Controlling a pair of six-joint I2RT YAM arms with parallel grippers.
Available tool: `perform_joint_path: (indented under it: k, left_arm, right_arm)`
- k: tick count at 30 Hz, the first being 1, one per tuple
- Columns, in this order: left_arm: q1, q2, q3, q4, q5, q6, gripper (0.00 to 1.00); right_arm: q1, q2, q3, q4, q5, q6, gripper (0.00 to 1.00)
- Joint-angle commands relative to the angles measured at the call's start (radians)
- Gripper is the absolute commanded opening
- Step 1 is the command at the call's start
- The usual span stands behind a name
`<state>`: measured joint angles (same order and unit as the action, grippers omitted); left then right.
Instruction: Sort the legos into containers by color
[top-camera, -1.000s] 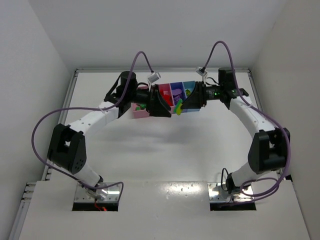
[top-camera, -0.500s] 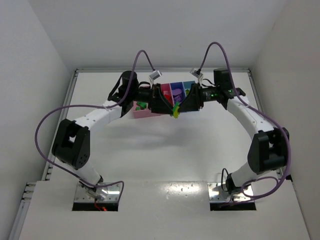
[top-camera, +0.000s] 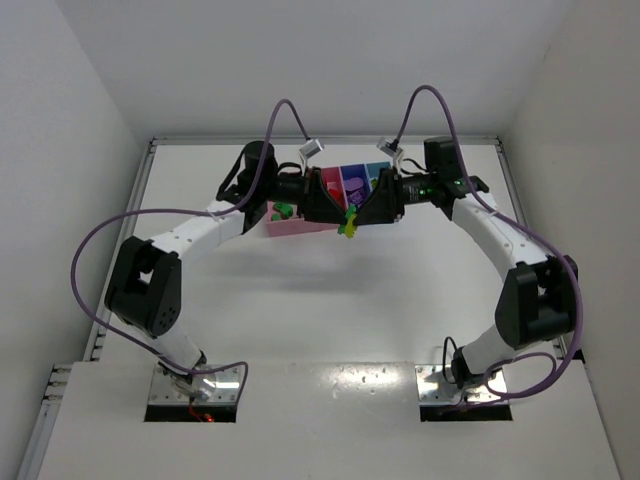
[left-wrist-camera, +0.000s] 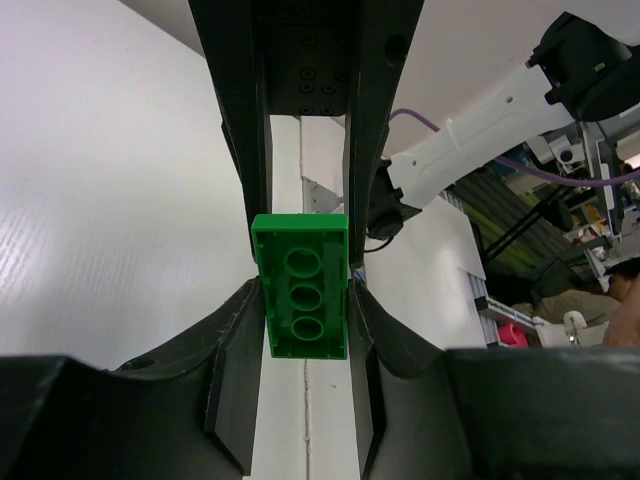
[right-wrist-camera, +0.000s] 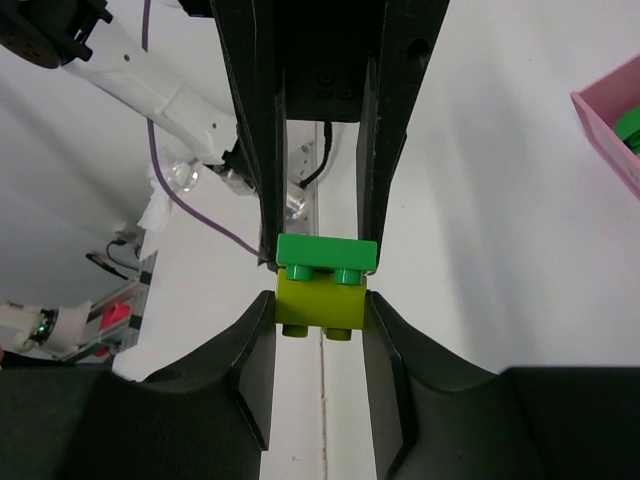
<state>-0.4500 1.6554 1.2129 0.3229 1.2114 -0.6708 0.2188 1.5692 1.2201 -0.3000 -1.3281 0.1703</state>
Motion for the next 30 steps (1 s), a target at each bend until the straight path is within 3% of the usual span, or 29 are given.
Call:
perform_joint_path:
  k: [1,16,17,18,20,21,22,30]
  left_arm:
    - [-0.001,-0.017,0.016,0.053,0.002,0.01,0.01]
    - [0.201,-0.063,-0.027,0.115,-0.099,-0.044,0.0]
    - [0.215,-0.072,-0.018,0.049,-0.14,0.003,0.0]
    - [0.215,-0.072,-0.001,-0.046,-0.195,0.149,0.0]
    - [0.205,-0.085,0.04,-0.348,-0.46,0.331,0.04]
    - [0.194,-0.085,0.054,-0.349,-0.555,0.367,0.04]
    - [0.173,-0.057,0.109,-0.489,-0.857,0.399,0.16]
    - [0.154,0.059,0.174,-0.53,-1.029,0.399,0.16]
  right_arm:
    - [0.011,-0.018,0.033,-0.033,-0.017,-0.084,0.04]
    - [-0.102,-0.046,-0.008,-0.235,0.046,-0.282,0.03]
    - [-0.111,-0.046,-0.008,-0.235,0.055,-0.282,0.03]
    - [-0.111,-0.046,-0.008,-0.235,0.075,-0.282,0.03]
    - [-0.121,-0.026,0.004,-0.235,0.108,-0.282,0.03]
    - [-0.121,-0.026,0.021,-0.235,0.122,-0.282,0.03]
    - [-0.121,-0.008,0.048,-0.235,0.159,-0.282,0.03]
    - [-0.151,0.012,0.048,-0.142,0.204,-0.169,0.03]
